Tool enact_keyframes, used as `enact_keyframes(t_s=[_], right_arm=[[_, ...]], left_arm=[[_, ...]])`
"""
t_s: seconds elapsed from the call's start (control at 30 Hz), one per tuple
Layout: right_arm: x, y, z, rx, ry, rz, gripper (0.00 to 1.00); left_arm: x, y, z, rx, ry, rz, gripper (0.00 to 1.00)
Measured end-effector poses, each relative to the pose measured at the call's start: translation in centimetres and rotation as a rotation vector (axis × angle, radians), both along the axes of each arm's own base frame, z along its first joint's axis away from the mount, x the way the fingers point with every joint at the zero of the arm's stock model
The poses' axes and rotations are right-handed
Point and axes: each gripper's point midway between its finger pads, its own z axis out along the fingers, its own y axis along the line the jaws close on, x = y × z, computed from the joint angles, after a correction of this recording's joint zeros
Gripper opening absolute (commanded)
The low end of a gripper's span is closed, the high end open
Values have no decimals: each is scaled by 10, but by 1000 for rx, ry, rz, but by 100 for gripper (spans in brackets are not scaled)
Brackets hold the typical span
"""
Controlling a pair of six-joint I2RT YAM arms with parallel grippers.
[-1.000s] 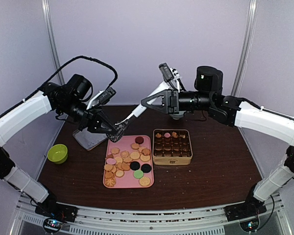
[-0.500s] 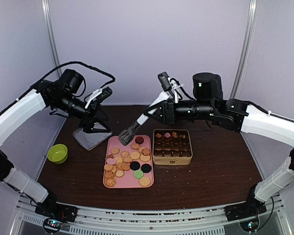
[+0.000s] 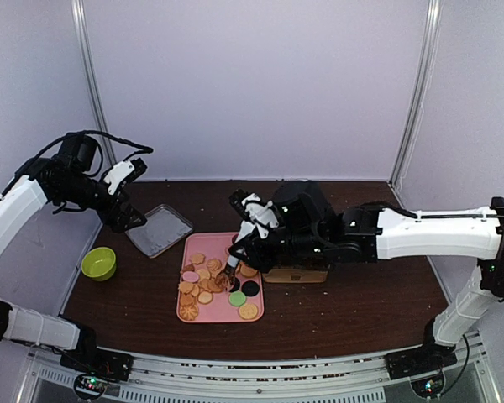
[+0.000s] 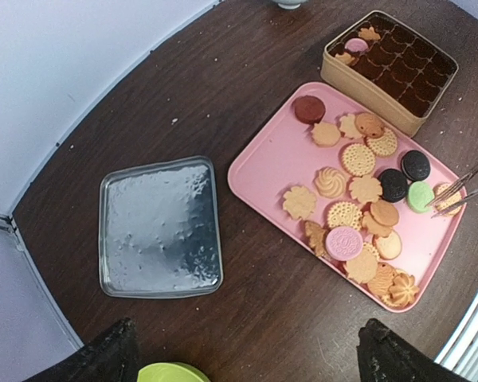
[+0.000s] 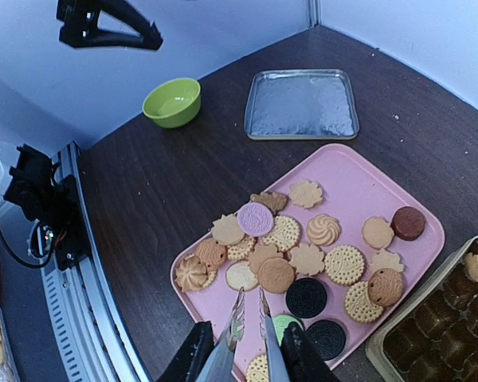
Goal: Pack the cookies
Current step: Adjust the fake cookies on the plate.
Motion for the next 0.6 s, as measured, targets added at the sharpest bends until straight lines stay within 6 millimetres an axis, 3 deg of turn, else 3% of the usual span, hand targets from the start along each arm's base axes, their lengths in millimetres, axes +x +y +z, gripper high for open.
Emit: enact_keyframes(t_s=[0.23,0.6], right_arm=[[-16,18,-49,-134,-10,16,29],[-15,12,-58,-179,-79,-55,29]], left_arm=[[3,9,-9,28,16,36,98],[4,7,-19,23,50,35,98]])
